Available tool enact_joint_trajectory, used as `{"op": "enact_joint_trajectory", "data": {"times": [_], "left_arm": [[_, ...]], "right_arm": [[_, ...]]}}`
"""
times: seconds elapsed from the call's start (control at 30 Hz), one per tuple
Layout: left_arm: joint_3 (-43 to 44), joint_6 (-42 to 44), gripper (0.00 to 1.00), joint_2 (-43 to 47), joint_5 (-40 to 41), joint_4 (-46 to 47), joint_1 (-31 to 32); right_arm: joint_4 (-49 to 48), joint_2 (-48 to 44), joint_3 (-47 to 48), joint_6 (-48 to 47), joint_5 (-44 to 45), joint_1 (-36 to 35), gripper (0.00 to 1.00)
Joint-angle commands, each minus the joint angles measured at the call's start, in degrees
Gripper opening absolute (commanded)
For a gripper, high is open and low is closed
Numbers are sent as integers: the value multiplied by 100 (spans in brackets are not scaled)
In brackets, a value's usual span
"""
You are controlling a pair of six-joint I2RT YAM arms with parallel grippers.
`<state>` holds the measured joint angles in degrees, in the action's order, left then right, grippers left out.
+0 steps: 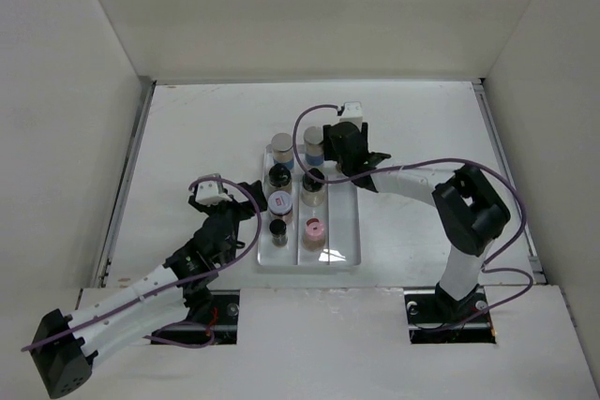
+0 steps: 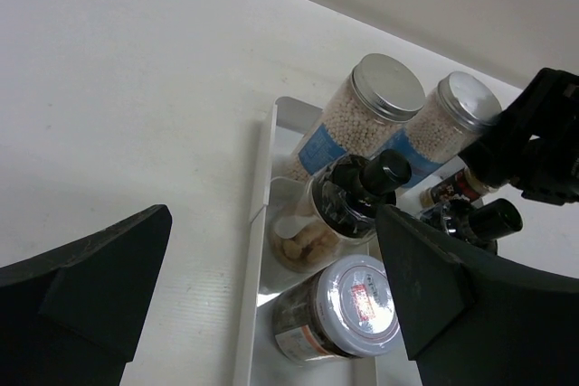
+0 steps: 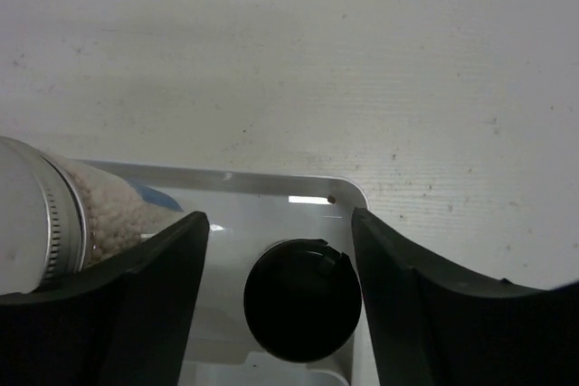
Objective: Organize the condiment bottles
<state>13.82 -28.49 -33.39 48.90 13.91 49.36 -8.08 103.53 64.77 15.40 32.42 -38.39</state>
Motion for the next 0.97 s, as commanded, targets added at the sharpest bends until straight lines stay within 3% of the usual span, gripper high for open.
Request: {"op": "enact_joint_trajectory", "data": {"times": [0.0,0.17,0.63,0.93], "left_arm": [[67,-139,100,-132,-57,68,-98],[147,-245,100,-115,-4,-90,-133],[762,-385,100,-388,-12,-820,-10],[1210,-333,100,-502,-30,-1250,16]], "right_arm": [[-291,-227,27,51,115,-50,75],[-229,-956,-263,51,282,-50,100],[-800,-3407,-2714,956,501,232,100],[-976,-4621,-3769,1158,748,248,100]]}}
